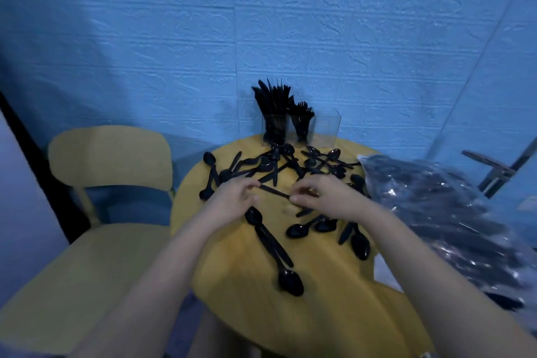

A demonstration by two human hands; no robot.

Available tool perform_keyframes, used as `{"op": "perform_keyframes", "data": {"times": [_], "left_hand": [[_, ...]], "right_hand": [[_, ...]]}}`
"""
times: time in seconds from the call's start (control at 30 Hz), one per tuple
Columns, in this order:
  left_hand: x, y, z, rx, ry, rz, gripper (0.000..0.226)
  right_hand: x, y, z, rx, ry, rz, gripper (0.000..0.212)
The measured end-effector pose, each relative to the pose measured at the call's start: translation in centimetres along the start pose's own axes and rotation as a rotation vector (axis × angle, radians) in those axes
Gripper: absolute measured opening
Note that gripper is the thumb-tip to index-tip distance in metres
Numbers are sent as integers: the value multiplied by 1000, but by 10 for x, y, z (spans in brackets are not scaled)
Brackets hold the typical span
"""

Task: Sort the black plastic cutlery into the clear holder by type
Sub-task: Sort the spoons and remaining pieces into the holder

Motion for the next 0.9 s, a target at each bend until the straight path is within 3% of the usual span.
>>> {"op": "perform_keyframes", "data": {"times": [0.13, 0.23, 0.37, 0.57, 0.9], "left_hand": [[19, -10, -29, -31, 129, -74, 42], [23, -16, -33, -90, 198, -109, 48], [24, -28, -27, -135, 288, -179, 50], [25, -35, -25, -225, 356, -280, 21], [23, -43, -5, -137, 449, -256, 45]], "right_hand": [[32, -37, -43, 155, 50, -87, 50], [39, -54, -60, 150, 14, -240, 60], [40, -61, -64, 104, -40, -255, 53], [30, -61, -61, 56, -94, -191, 36], [28, -67, -46, 40, -130, -66, 28]]}}
Point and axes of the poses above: each hand's wrist, its own z-axis towards the middle knuckle, its own y-axis out of the back of the hand, x = y × z, the point moved 7 cm from there along z, towards the middle knuckle, and after that the axes turned 4 degrees about -x, right-handed, at the moved point
